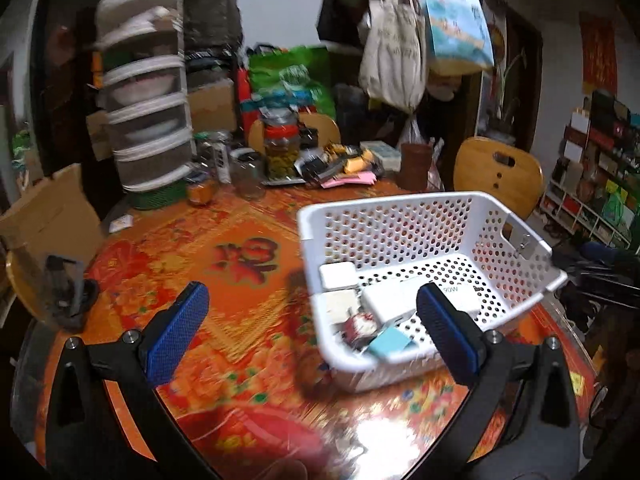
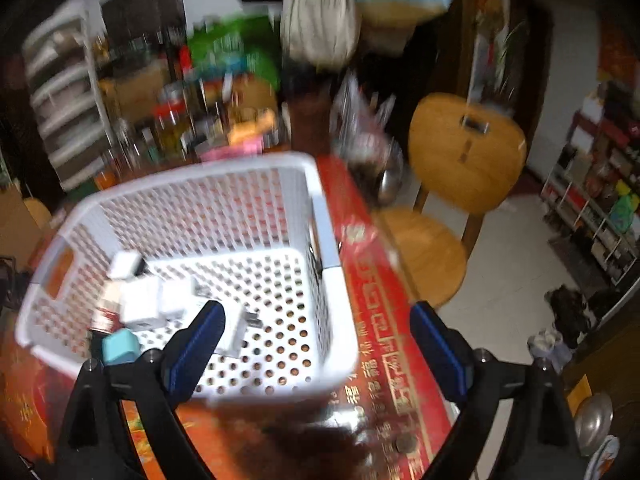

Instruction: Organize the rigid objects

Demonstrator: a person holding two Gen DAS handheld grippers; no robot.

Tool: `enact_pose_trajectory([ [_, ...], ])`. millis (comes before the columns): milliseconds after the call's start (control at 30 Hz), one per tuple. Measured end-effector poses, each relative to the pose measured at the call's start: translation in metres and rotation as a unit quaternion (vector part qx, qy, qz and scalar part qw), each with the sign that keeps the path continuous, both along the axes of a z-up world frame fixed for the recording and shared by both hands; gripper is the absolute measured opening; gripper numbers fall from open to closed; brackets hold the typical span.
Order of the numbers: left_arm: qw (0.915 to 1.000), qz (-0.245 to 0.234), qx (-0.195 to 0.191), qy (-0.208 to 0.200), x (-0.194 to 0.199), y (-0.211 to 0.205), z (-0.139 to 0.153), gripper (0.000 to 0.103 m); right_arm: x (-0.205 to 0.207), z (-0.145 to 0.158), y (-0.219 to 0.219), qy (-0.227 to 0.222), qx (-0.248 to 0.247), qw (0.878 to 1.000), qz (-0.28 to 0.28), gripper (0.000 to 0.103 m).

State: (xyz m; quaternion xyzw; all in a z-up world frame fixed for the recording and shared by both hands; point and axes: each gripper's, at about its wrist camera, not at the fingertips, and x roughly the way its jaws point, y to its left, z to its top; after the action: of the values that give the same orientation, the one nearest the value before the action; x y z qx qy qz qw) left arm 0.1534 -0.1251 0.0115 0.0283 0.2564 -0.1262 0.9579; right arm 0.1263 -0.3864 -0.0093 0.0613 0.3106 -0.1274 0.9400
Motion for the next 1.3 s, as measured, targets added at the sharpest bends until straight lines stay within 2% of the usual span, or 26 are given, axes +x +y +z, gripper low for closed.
enact_pose_trajectory([
  [100,0.9996,0.010,-0.002,-0.026,-0.043,0.029,0.014,0.102,-0.063,0.025,0.030,-0.069,-0.043,0.997,-0.006,0.103],
  [233,0.9984,0.022,-0.008,-0.052,-0.113,0.063,0.037,0.102,-0.141,0.047,0.069,-0.108,-0.049,0.993,0.009,0.103],
  [367,0.9962,0.042,0.007,-0.076,-0.173,0.072,0.045,0.102,-0.191,0.060,0.100,-0.115,-0.060,0.991,0.024,0.103],
  [467,0.9981,0.008,0.015,-0.060,-0.197,0.061,0.042,0.102,-0.207,0.057,0.111,-0.099,-0.031,0.994,0.039,0.103],
  [600,0.9992,-0.023,0.014,-0.030,-0.201,0.041,0.034,0.102,-0.200,0.047,0.114,-0.070,-0.024,0.996,0.040,0.103],
  [867,0.9992,-0.032,0.012,0.019,-0.181,0.019,0.020,0.102,-0.197,0.035,0.113,-0.055,-0.020,0.997,0.049,0.103],
  [1300,0.9993,-0.019,0.004,0.033,-0.164,0.020,0.015,0.102,-0.194,0.031,0.125,-0.049,-0.028,0.996,0.062,0.103],
])
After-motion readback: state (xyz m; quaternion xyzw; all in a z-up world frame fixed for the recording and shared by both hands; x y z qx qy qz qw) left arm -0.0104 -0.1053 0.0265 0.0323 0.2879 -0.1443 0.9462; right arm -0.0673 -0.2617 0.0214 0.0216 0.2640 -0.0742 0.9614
